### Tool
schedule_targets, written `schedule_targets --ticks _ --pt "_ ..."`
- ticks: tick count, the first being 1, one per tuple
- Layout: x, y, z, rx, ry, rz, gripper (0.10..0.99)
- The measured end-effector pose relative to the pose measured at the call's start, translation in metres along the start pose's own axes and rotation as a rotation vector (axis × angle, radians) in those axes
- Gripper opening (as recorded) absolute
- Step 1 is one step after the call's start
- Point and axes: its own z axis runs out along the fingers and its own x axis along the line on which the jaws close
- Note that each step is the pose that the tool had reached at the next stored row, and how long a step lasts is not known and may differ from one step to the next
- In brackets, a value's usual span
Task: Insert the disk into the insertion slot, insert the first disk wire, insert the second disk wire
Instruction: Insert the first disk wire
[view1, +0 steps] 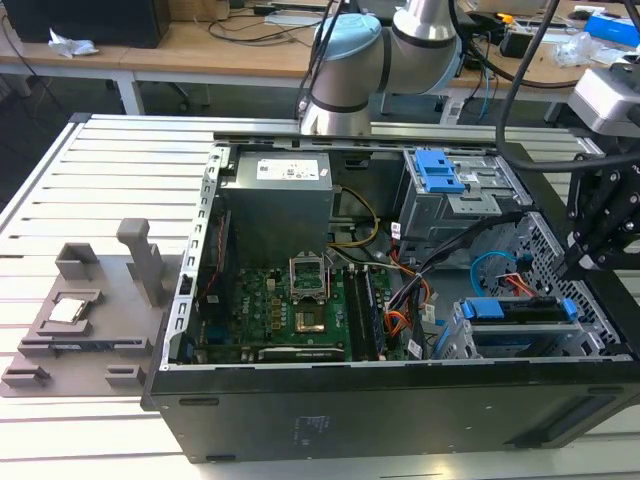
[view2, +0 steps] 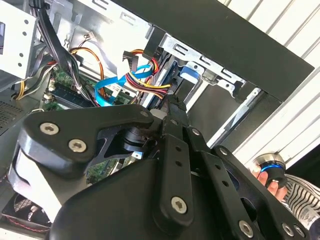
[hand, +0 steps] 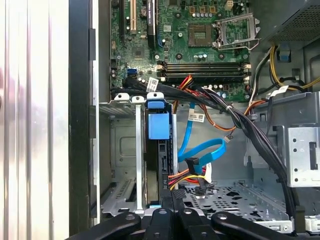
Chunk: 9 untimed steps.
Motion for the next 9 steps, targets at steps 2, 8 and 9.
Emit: schedule_targets --ticks 2,8,9 --pt "0.0 0.0001 -0.0026 0.0 0.0003 0.0 0.106" --pt "0.0 0.0005 -0.0088 0.0 -0.0001 0.0 0.106" --pt "0.0 0.0005 -0.009 0.0 0.0001 0.0 0.106"
